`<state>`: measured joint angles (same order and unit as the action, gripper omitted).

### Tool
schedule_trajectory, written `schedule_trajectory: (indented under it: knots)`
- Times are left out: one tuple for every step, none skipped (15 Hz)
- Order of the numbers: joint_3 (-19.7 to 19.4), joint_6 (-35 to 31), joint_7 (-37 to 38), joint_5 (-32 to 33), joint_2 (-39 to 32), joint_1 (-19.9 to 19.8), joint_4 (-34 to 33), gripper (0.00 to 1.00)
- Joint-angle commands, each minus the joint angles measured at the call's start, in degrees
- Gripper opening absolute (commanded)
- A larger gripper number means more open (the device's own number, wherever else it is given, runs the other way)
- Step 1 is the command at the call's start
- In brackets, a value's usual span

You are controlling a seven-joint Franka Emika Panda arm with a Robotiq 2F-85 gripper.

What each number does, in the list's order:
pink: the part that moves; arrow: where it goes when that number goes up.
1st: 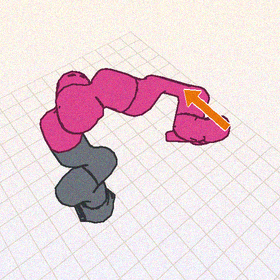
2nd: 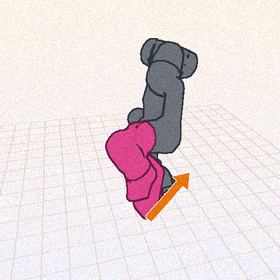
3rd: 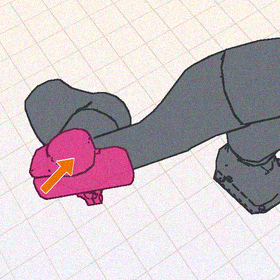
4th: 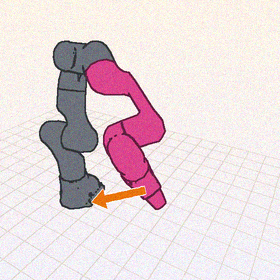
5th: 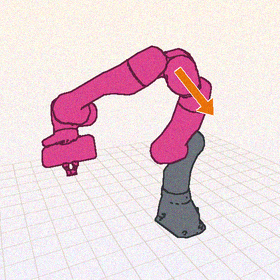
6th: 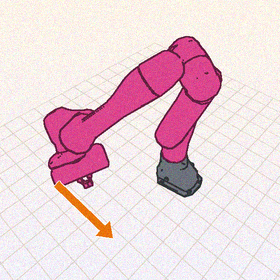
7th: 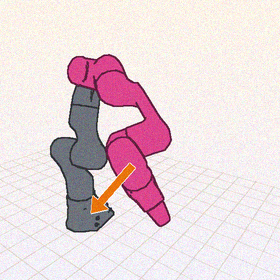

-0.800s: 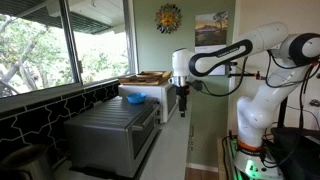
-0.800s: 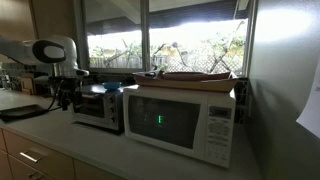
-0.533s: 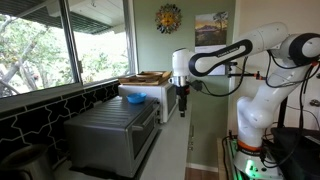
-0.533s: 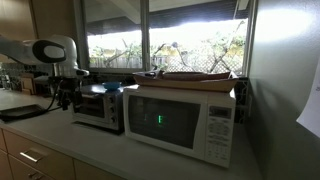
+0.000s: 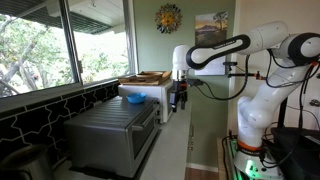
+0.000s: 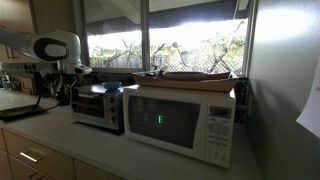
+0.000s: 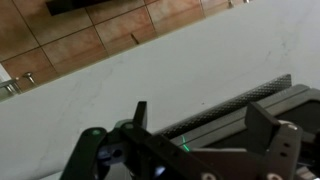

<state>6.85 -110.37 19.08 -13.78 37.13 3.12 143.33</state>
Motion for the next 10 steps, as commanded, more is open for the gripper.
schedule_trajectory:
  knots:
    - [0.5,-7.0,5.3,-5.1,0.4,-1.3,1.3,1.00]
    - [0.4,-8.8,6.7,-6.7,0.1,-1.4,1.3,1.00]
    - [0.2,-10.4,8.0,-8.5,-0.1,-1.3,1.4,1.00]
    - [0.4,-12.2,9.4,-9.8,-0.5,-1.5,1.7,1.00]
    - [0.4,-14.0,9.8,-11.0,-0.6,-1.3,2.1,1.00]
    - [0.6,-15.1,10.5,-11.7,-0.9,-1.4,2.3,1.00]
    - [0.5,-16.4,10.9,-12.6,-1.1,-1.3,2.7,1.00]
    - [0.5,-17.5,11.6,-13.3,-1.5,-1.3,3.0,1.00]
    - [0.5,-19.0,12.1,-14.2,-1.9,-1.3,3.3,1.00]
    - [0.4,-19.9,12.6,-15.2,-2.3,-1.1,3.5,1.00]
